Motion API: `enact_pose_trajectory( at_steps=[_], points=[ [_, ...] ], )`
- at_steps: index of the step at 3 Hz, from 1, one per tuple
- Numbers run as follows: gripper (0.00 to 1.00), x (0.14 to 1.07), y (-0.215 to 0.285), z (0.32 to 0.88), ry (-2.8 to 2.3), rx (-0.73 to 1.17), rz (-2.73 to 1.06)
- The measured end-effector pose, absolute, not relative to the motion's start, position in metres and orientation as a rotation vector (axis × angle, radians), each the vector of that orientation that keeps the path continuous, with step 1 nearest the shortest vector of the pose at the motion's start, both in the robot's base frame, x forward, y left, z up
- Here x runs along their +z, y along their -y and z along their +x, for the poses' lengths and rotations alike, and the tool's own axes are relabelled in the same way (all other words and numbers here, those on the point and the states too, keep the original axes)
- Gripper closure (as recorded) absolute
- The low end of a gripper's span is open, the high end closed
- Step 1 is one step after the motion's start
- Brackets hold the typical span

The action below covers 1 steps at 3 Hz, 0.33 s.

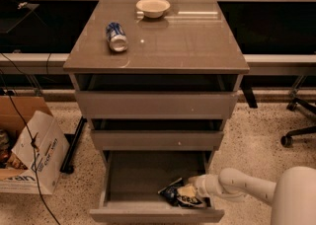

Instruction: Place blue chip bag into bottom drawer

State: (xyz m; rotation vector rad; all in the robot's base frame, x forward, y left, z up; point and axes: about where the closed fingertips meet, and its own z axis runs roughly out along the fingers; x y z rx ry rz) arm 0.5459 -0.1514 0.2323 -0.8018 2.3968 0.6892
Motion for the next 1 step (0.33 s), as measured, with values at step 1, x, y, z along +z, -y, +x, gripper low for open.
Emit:
enact_pose_trajectory(
  at_steps=[1],
  points=[
    [0.0,0.2315,0.1498,0.5453,-2.397,0.693,-0.803]
  ],
)
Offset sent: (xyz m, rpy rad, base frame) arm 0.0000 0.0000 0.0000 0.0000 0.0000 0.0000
